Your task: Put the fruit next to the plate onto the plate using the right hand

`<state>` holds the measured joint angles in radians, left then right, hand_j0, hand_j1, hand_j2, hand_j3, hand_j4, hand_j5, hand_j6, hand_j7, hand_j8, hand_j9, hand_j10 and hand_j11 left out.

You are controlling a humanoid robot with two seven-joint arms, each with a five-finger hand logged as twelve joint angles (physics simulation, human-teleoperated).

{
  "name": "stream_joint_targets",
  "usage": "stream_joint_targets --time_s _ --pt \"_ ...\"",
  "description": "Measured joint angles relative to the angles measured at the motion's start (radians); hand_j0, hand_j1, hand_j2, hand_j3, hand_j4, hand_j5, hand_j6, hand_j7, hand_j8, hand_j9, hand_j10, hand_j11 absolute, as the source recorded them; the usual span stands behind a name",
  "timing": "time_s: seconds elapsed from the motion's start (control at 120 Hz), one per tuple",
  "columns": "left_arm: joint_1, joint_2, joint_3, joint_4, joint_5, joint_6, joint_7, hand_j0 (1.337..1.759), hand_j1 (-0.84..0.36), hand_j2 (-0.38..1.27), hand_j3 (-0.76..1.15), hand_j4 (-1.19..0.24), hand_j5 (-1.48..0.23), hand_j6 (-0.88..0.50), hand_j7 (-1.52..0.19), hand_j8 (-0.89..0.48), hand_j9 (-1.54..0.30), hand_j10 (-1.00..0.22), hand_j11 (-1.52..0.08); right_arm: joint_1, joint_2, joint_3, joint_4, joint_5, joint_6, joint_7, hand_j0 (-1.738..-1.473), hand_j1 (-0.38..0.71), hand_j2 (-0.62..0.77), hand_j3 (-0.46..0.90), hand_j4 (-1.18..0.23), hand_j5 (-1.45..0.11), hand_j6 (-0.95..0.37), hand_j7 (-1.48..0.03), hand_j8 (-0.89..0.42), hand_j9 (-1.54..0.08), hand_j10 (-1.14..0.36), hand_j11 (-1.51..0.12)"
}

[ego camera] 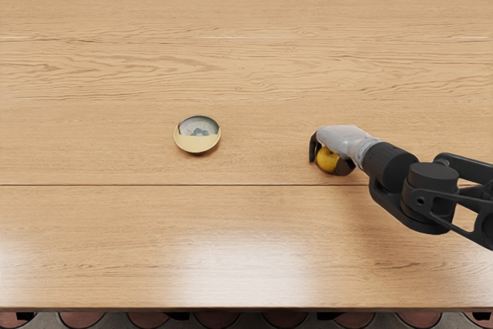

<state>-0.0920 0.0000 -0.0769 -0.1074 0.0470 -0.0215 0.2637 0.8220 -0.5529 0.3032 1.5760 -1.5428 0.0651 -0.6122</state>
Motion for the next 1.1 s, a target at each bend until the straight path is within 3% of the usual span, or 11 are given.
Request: stream_joint_targets --time_s 0.067,0.192,0.208,0.217,0.233,0.375,0.642,0.958,1.1 --pt "0.000 0.000 0.000 0.000 0.000 0.000 0.000 1.658 0.33 0.00 0.00 -0.02 -0.02 -0.02 -0.02 -0.02 -0.02 -0.02 -0.02 0.000 0.001 -0.001 -0.004 0.002 0.000 0.000 -1.640 0.27 -0.07 0.00 -0.65 -0.81 -0.39 -0.82 -0.34 -0.83 -0.58 -0.84" --pt "0.000 0.000 0.000 0.000 0.000 0.000 0.000 1.658 0.33 0.00 0.00 -0.02 -0.02 -0.02 -0.02 -0.02 -0.02 -0.02 -0.02 0.001 0.002 -0.001 -0.007 0.004 0.000 0.001 -1.633 0.26 0.05 -0.07 -0.66 -0.81 -0.40 -0.83 -0.40 -0.83 -0.63 -0.84" --pt "0.000 0.000 0.000 0.000 0.000 0.000 0.000 1.658 0.33 0.00 0.00 -0.02 -0.02 -0.02 -0.02 -0.02 -0.02 -0.02 -0.02 0.001 0.002 0.000 -0.007 0.005 0.000 0.001 -1.642 0.26 0.07 -0.09 -0.66 -0.82 -0.40 -0.84 -0.40 -0.84 -0.64 -0.84" --pt "0.000 0.000 0.000 0.000 0.000 0.000 0.000 1.658 0.33 0.00 0.00 -0.02 -0.02 -0.02 -0.02 -0.02 -0.02 -0.02 -0.02 0.001 0.002 0.000 -0.007 0.006 0.000 0.001 -1.642 0.26 0.07 -0.02 -0.66 -0.82 -0.40 -0.84 -0.41 -0.84 -0.64 -0.85" --pt "0.000 0.000 0.000 0.000 0.000 0.000 0.000 1.658 0.33 0.00 0.00 -0.02 -0.02 -0.02 -0.02 -0.02 -0.02 -0.02 -0.02 0.002 0.001 0.000 -0.007 0.006 0.000 0.001 -1.643 0.27 0.08 0.00 -0.66 -0.83 -0.41 -0.84 -0.40 -0.84 -0.65 -0.85" --pt "0.000 0.000 0.000 0.000 0.000 0.000 0.000 1.658 0.33 0.00 0.00 -0.02 -0.02 -0.02 -0.02 -0.02 -0.02 -0.02 -0.02 0.013 0.000 0.011 -0.006 0.016 0.000 0.002 -1.648 0.27 0.15 0.00 -0.67 -0.87 -0.44 -0.87 -0.45 -0.89 -0.67 -0.89" --pt "0.000 0.000 0.000 0.000 0.000 0.000 0.000 1.658 0.33 0.00 0.00 -0.02 -0.02 -0.02 -0.02 -0.02 -0.02 -0.02 -0.02 0.055 0.010 0.058 0.000 0.033 0.009 0.002 -1.651 0.24 0.12 0.00 -0.68 -0.90 -0.45 -0.89 -0.45 -0.92 -0.68 -0.92" --pt "0.000 0.000 0.000 0.000 0.000 0.000 0.000 1.658 0.33 0.00 0.00 -0.02 -0.02 -0.02 -0.02 -0.02 -0.02 -0.02 -0.02 0.154 0.175 0.074 -0.007 0.059 0.024 0.002 -1.652 0.24 0.11 0.00 -0.68 -0.92 -0.44 -0.90 -0.44 -0.93 -0.67 -0.92" --pt "0.000 0.000 0.000 0.000 0.000 0.000 0.000 1.658 0.33 0.00 0.00 -0.02 -0.02 -0.02 -0.02 -0.02 -0.02 -0.02 -0.02 0.192 0.275 0.073 -0.054 0.062 0.030 0.002 -1.653 0.23 0.11 0.00 -0.67 -0.93 -0.45 -0.90 -0.44 -0.93 -0.68 -0.93"
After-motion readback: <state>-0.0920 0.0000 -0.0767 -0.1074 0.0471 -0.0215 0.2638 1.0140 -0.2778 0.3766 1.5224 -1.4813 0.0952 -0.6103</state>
